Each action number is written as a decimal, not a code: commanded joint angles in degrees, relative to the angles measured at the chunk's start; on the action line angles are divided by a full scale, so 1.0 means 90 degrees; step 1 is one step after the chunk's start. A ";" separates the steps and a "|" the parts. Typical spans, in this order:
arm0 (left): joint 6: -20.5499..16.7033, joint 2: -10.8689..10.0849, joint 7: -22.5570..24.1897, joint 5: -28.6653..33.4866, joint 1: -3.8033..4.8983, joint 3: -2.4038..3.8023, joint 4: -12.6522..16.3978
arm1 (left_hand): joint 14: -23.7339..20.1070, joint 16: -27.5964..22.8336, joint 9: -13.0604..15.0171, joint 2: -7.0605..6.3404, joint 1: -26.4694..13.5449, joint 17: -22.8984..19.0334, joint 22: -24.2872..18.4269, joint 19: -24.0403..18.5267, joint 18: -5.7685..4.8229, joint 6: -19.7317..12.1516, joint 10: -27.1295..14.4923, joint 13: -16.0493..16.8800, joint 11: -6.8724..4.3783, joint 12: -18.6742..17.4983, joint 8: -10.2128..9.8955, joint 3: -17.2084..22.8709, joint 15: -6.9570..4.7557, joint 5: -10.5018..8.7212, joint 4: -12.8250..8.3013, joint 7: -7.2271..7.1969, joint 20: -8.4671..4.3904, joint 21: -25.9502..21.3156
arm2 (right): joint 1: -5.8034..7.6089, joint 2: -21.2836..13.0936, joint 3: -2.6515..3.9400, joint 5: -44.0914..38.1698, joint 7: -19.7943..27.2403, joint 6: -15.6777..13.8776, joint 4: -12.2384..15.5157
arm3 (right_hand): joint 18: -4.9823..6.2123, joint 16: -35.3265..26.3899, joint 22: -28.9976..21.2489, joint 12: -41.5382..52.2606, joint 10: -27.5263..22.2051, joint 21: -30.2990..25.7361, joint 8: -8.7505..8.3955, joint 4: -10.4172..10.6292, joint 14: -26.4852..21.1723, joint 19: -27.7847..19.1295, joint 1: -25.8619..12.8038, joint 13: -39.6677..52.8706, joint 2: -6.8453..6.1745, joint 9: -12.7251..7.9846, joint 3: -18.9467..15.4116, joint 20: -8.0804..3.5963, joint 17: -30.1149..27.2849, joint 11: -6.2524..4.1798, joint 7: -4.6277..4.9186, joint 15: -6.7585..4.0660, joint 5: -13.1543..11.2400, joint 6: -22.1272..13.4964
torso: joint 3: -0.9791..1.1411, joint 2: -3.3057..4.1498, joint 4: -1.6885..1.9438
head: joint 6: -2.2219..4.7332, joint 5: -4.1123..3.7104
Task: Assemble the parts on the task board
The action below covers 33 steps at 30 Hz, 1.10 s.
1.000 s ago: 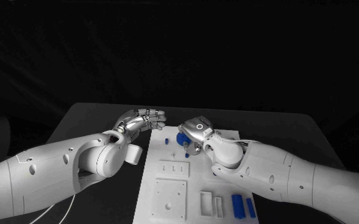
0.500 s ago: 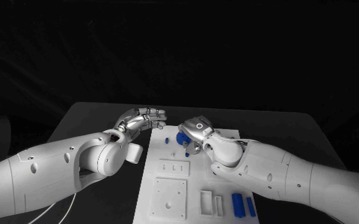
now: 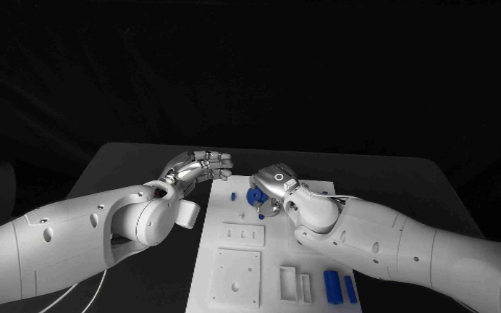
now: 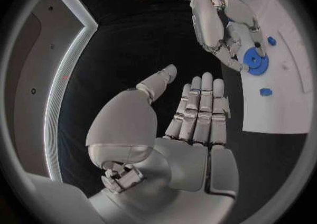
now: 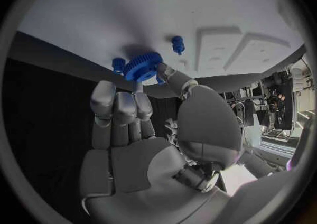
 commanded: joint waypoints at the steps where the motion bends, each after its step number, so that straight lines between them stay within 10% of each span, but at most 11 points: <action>1: 0.0012 0.0002 0.0038 -0.0022 0.0012 0.0006 0.0016 | -0.0011 -0.0036 -0.0006 0.0011 -0.0053 0.0007 0.0132 -0.0003 0.0098 -0.0010 -0.0017 -0.0005 0.0010 -0.0034 -0.0035 0.0031 0.0029 0.0013 0.0017 0.0021 0.0030 -0.0009 | -0.0022 -0.0022 -0.0015 0.0139 0.0071 0.0182 -0.0036 | 0.0442 -0.0022 0.0080 -0.0019 -0.0037 0.0028 -0.0019 0.0005 -0.0006 0.0000 -0.0067 -0.0001 -0.0002 0.0007 -0.0049 -0.0001 0.0007 -0.0016 0.0182 -0.0045 -0.0012 0.0207 | 0.0000 -0.0001 -0.0004 | -0.0007 -0.0007; 16: 0.0008 0.0002 0.0039 -0.0022 0.0012 0.0006 0.0003 | -0.0011 -0.0039 -0.0007 0.0009 -0.0058 0.0009 0.0132 -0.0003 0.0099 -0.0013 -0.0020 -0.0005 0.0015 -0.0034 -0.0036 0.0032 0.0031 0.0012 0.0019 0.0023 0.0032 -0.0008 | -0.0023 -0.0046 -0.0015 0.0319 0.0102 0.0096 -0.0067 | 0.0442 -0.0031 0.0074 -0.0066 -0.0082 0.0020 -0.0026 0.0022 -0.0008 -0.0003 -0.0065 -0.0039 0.0004 0.0006 -0.0041 -0.0003 0.0008 -0.0015 0.0184 -0.0046 -0.0015 0.0196 | 0.0010 0.0002 -0.0001 | -0.0006 -0.0017; 25: 0.0006 0.0014 0.0041 -0.0022 0.0012 0.0006 -0.0010 | -0.0010 -0.0041 -0.0008 0.0007 -0.0064 0.0011 0.0132 -0.0003 0.0099 -0.0017 -0.0025 -0.0006 0.0020 -0.0036 -0.0039 0.0032 0.0033 0.0011 0.0021 0.0026 0.0034 -0.0007 | -0.0023 -0.0058 -0.0015 0.0804 0.0283 0.0172 -0.0076 | 0.0442 -0.0065 0.0062 -0.0127 -0.0126 -0.0009 -0.0364 0.0116 -0.0005 -0.0015 -0.0067 -0.0083 -0.0002 -0.0140 -0.0043 -0.0010 0.0025 0.0124 0.0328 0.0083 0.0252 -0.0432 | 0.0009 0.0001 0.0001 | -0.0001 -0.0022; 27: 0.0010 0.0010 0.0056 0.0008 0.0012 0.0006 -0.0009 | -0.0011 -0.0043 -0.0009 0.0006 -0.0072 0.0013 0.0132 -0.0004 0.0099 -0.0020 -0.0027 -0.0006 0.0023 -0.0036 -0.0040 0.0030 0.0034 0.0010 0.0026 0.0029 0.0035 -0.0006 | -0.0022 -0.0063 -0.0014 0.0913 0.0268 0.0417 -0.0106 | 0.0442 -0.0068 0.0063 -0.0129 -0.0127 -0.0008 -0.0469 0.0169 -0.0002 -0.0011 -0.0088 -0.0083 0.0004 -0.0182 -0.0028 -0.0003 0.0031 0.0079 0.0273 0.0049 0.0581 -0.0649 | 0.0006 -0.0002 0.0002 | -0.0002 -0.0019; 33: 0.0030 0.0011 0.0044 0.0030 0.0012 0.0006 -0.0029 | -0.0006 -0.0059 -0.0015 0.0024 -0.0238 0.0027 0.0131 -0.0009 0.0103 -0.0031 -0.0040 -0.0006 0.0034 -0.0036 -0.0045 -0.0011 0.0043 -0.0045 0.0146 0.0035 0.0043 -0.0003 | -0.0021 -0.0077 -0.0012 0.1269 0.0359 0.0459 -0.0170 | 0.0442 -0.0098 0.0074 -0.0154 -0.0131 -0.0002 -0.0522 0.0486 -0.0008 -0.0024 -0.0494 -0.0086 0.0014 -0.0182 -0.0359 0.0009 0.0042 -0.0138 0.0045 -0.0155 -0.0016 -0.0911 | 0.0005 -0.0001 0.0000 | -0.0004 -0.0011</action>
